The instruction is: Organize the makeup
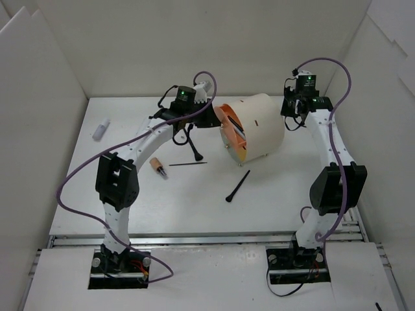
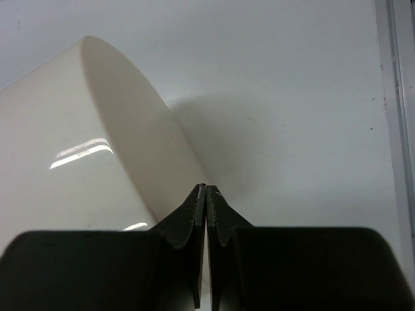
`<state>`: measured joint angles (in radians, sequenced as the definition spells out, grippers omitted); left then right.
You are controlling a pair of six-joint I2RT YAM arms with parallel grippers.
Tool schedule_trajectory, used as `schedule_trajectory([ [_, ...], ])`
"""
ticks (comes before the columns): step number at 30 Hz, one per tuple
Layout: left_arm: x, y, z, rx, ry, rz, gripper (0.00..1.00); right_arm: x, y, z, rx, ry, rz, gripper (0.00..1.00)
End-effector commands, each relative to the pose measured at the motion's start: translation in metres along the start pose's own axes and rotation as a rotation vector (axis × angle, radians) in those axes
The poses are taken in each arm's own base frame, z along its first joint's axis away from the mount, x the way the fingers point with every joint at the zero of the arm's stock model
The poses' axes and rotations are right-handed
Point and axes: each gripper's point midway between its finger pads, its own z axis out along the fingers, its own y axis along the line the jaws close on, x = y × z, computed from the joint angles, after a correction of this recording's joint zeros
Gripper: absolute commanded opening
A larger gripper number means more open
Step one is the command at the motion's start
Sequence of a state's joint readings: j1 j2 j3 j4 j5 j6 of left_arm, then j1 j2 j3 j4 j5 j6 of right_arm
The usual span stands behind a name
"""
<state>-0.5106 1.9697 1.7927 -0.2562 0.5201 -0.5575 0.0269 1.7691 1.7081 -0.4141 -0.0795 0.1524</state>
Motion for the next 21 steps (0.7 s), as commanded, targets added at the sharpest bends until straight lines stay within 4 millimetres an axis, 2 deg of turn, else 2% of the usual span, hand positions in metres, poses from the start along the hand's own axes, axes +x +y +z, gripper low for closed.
schedule_trajectory([
  [1,-0.042,-0.039,-0.007,0.103,-0.104,0.046,0.02,-0.016,0.020,-0.002,-0.088,-0.065,-0.019,0.00],
  [2,-0.047,-0.048,-0.006,0.121,-0.116,0.056,0.02,-0.014,0.022,-0.001,-0.096,-0.061,-0.020,0.00],
  [4,-0.049,-0.054,0.002,0.141,-0.117,0.060,0.03,-0.012,0.026,0.000,-0.107,-0.055,-0.025,0.00],
  [7,-0.054,-0.056,0.011,0.166,-0.125,0.063,0.05,-0.008,0.032,0.001,-0.116,-0.050,-0.033,0.00],
  [8,-0.051,-0.061,0.015,0.178,-0.119,0.056,0.06,-0.005,0.033,0.003,-0.116,-0.044,-0.034,0.00],
  [13,-0.049,-0.061,0.030,0.225,-0.109,0.029,0.13,-0.002,0.035,0.005,-0.126,-0.036,-0.018,0.00],
  [15,-0.049,-0.063,0.031,0.234,-0.107,0.021,0.15,-0.001,0.035,0.004,-0.126,-0.038,-0.016,0.00],
  [16,-0.050,-0.064,0.029,0.229,-0.104,0.018,0.16,-0.002,0.033,0.004,-0.118,-0.041,-0.015,0.00],
  [17,-0.051,-0.066,0.025,0.230,-0.107,0.020,0.22,-0.002,0.033,0.003,-0.117,-0.042,-0.022,0.00],
  [20,-0.061,-0.062,0.001,0.215,-0.141,0.002,0.34,-0.003,0.027,0.001,-0.108,-0.048,-0.023,0.00],
  [21,-0.067,-0.055,-0.014,0.198,-0.164,-0.009,0.39,-0.002,0.027,0.000,-0.116,-0.047,-0.022,0.00],
])
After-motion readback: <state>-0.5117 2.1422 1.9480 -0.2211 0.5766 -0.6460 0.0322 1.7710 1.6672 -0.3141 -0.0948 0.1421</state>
